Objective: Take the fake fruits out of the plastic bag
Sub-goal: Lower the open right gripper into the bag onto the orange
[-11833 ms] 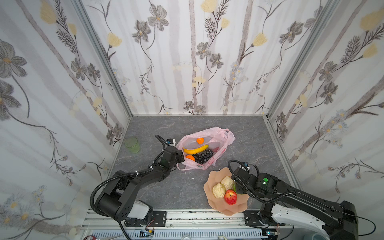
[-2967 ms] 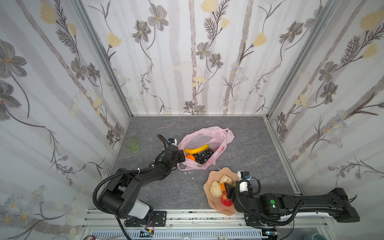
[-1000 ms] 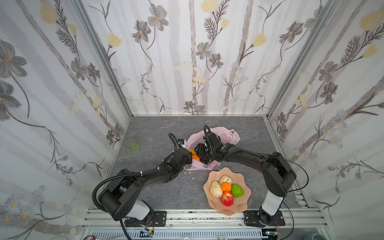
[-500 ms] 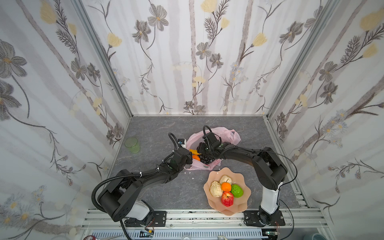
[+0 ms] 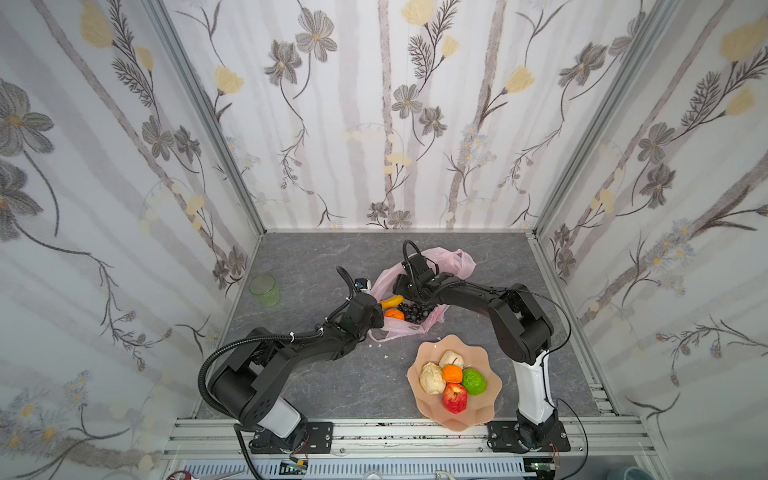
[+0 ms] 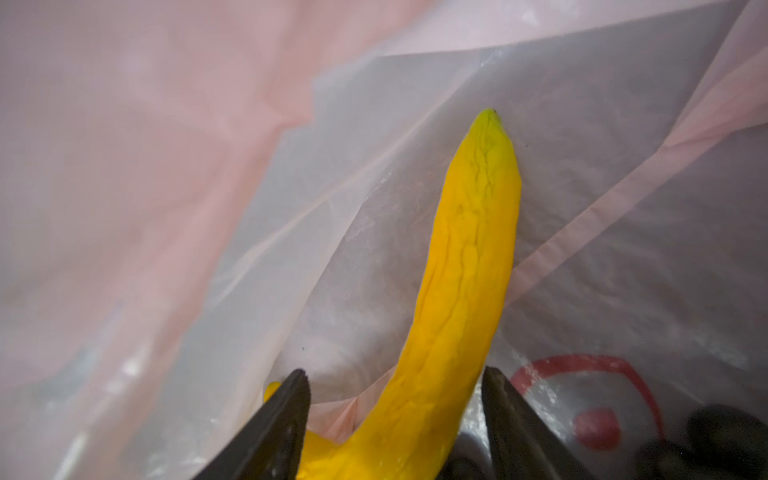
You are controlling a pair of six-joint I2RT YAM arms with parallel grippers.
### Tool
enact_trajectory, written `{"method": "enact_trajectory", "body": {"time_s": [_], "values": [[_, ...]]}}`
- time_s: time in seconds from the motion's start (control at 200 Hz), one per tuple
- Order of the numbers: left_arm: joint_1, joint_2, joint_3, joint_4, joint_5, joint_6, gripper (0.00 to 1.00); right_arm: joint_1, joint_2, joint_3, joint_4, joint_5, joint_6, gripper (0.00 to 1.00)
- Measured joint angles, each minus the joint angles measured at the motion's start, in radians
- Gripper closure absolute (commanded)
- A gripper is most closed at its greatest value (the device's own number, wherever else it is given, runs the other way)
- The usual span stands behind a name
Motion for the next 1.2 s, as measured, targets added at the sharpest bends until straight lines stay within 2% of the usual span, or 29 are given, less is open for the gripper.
{"method": "enact_trajectory", "body": {"time_s": [0.35, 0.814, 1.059, 1.204], "values": [[-0.008, 0.079, 0.058, -0.042, 0.060, -0.021, 0.93, -0.013, 0.050, 0.048, -0.024, 0.027, -0.022, 0.40], [-0.011, 0.058, 0.060, -0.065, 0.035, -0.020, 0.93, -0.024, 0.063, 0.072, -0.050, 0.042, -0.044, 0.51], [-0.011, 0.056, 0.059, -0.069, 0.033, -0.020, 0.93, -0.028, 0.055, 0.070, -0.056, 0.053, -0.049, 0.49], [-0.011, 0.056, 0.059, -0.069, 0.032, -0.020, 0.93, -0.015, -0.027, 0.013, -0.055, 0.057, -0.063, 0.44]]}}
